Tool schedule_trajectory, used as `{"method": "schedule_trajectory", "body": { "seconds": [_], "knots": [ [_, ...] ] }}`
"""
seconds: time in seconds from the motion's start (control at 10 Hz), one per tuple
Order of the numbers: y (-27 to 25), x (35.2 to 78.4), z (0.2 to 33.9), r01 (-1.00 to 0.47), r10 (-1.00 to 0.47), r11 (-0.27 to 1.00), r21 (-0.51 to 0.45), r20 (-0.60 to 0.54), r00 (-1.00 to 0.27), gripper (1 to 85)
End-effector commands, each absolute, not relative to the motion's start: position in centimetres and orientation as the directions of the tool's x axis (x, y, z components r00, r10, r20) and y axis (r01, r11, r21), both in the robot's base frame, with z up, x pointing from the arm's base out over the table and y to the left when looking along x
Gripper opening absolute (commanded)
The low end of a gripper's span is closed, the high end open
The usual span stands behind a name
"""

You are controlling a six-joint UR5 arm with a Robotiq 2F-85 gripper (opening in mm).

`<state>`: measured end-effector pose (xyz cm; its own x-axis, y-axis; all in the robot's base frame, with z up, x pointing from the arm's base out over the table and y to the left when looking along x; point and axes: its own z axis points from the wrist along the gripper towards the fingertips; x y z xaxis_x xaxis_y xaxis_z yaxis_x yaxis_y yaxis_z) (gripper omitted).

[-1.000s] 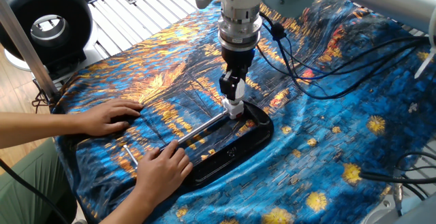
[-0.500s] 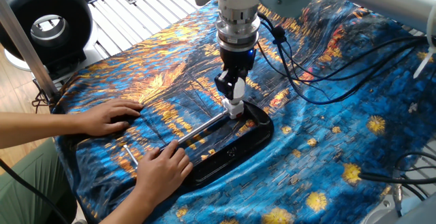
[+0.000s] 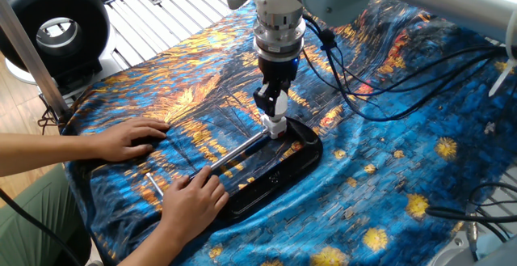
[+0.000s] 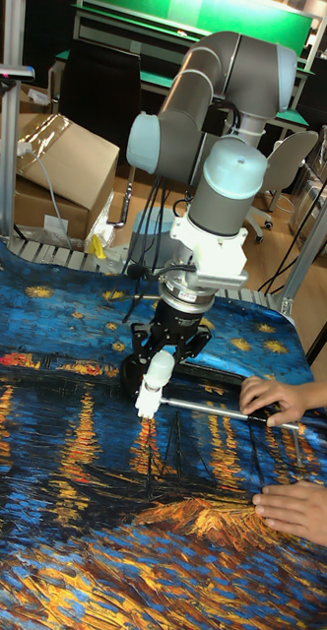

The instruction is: Take out the light bulb by rotating it

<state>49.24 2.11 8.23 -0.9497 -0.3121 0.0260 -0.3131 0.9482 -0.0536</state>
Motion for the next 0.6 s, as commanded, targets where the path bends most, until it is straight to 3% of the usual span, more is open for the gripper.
{"method": "schedule_trajectory", "body": {
  "seconds": [0.0, 0.5],
  "knots": [
    [1.99, 50.14, 8.38, -0.48, -0.481, 0.874, -0.069, 0.006, -0.877, 14.3],
    [1.29, 49.56, 8.38, -0.751, -0.749, 0.658, -0.062, 0.055, -0.661, 11.3]
  ]
}}
